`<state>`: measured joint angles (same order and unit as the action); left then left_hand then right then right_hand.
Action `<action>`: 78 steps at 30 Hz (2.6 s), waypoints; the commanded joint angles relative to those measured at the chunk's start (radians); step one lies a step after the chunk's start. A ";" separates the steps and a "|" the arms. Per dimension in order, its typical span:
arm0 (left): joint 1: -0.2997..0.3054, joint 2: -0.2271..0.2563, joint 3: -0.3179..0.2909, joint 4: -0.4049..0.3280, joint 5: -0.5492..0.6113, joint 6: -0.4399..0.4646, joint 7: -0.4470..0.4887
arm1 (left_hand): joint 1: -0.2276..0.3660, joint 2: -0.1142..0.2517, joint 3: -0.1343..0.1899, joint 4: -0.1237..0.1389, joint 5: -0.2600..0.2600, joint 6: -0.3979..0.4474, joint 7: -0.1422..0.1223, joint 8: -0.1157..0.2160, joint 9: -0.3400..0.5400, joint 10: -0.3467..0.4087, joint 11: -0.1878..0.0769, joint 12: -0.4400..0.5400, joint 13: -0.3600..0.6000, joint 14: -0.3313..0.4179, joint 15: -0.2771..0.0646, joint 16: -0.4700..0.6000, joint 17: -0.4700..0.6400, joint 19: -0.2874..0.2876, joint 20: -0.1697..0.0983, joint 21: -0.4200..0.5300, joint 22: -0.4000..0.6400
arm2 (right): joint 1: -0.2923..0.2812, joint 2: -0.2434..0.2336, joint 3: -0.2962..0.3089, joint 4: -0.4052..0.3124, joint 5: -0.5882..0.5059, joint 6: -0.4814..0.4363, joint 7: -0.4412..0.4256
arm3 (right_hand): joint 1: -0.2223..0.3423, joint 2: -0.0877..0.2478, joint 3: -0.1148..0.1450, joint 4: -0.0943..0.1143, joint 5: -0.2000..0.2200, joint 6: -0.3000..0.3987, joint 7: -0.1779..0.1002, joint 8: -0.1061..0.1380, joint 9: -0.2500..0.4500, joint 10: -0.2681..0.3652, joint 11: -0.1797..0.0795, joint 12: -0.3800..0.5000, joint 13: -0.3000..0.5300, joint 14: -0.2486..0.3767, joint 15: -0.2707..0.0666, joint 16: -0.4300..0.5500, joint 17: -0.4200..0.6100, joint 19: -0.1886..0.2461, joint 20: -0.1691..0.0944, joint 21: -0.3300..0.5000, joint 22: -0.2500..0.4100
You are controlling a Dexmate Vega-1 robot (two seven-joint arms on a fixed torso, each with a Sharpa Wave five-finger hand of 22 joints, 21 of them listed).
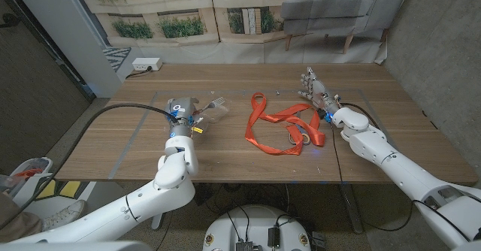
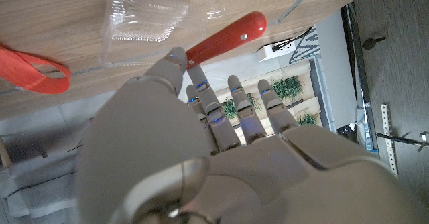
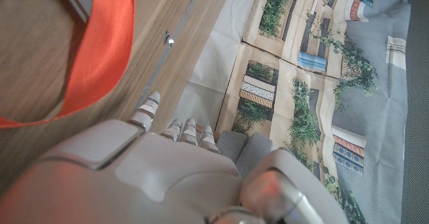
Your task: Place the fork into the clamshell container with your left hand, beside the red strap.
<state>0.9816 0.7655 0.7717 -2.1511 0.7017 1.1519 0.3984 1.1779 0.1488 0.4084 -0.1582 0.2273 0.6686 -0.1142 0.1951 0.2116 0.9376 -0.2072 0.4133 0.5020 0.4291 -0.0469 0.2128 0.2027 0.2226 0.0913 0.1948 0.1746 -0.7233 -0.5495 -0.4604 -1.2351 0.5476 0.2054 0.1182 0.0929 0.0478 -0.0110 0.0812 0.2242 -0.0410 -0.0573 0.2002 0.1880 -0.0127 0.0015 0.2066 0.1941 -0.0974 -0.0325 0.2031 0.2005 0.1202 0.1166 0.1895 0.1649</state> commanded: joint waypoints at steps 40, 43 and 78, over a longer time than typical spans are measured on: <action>-0.097 -0.035 0.081 0.130 -0.064 0.022 0.033 | -0.006 0.012 0.011 0.003 0.000 -0.013 0.004 -0.004 0.003 -0.019 -0.001 0.011 0.007 -0.004 -0.076 -0.004 0.005 0.007 -0.003 0.005 0.002 | 0.000 0.000 -0.002 0.005 -0.009 0.028 0.010 | 0.007 0.002 -0.005 -0.002 0.000 -0.003 -0.005 -0.002 0.002 -0.002 -0.004 -0.005 0.003 0.004 -0.027 0.001 0.000 -0.001 -0.002 -0.002 0.006; -0.102 -0.037 0.084 0.138 -0.069 0.020 0.036 | -0.005 0.012 0.012 0.002 -0.001 -0.014 0.004 -0.004 0.003 -0.021 -0.002 0.010 0.006 -0.004 -0.074 -0.004 0.005 0.007 -0.003 0.005 0.002 | -0.001 -0.001 0.000 0.002 -0.007 0.027 0.010 | 0.007 0.002 -0.005 -0.002 0.000 -0.003 -0.005 -0.003 0.002 -0.002 -0.004 -0.005 0.003 0.004 -0.026 0.001 0.000 -0.002 -0.001 -0.002 0.006; -0.125 -0.051 0.106 0.187 -0.111 0.011 0.044 | -0.002 0.017 0.017 0.001 -0.006 -0.017 0.010 -0.003 0.005 -0.028 0.007 0.020 0.008 -0.004 -0.081 -0.002 0.005 0.000 -0.026 0.002 0.000 | -0.019 -0.016 0.007 -0.039 0.000 0.008 -0.001 | 0.008 0.007 -0.004 -0.002 0.000 -0.002 -0.005 -0.002 0.002 0.001 -0.005 -0.004 0.003 0.006 -0.024 0.001 -0.001 -0.003 -0.001 -0.001 0.006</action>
<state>0.8584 0.7207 0.8717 -1.9753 0.6046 1.1557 0.4391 1.1713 0.1556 0.4181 -0.1542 0.2196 0.6544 -0.1072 0.1951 0.2116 0.9093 -0.2000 0.4259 0.5077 0.4267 -0.0444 0.2128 0.2044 0.2225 0.0623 0.1948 0.1721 -0.7388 -0.5626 -0.4545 -1.2650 0.5442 0.2231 0.1192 0.0959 0.0508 -0.0150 0.0771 0.2242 -0.0409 -0.0573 0.2002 0.1880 -0.0129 0.0017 0.2066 0.1941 -0.0975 -0.0325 0.2031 0.2004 0.1203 0.1166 0.1895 0.1649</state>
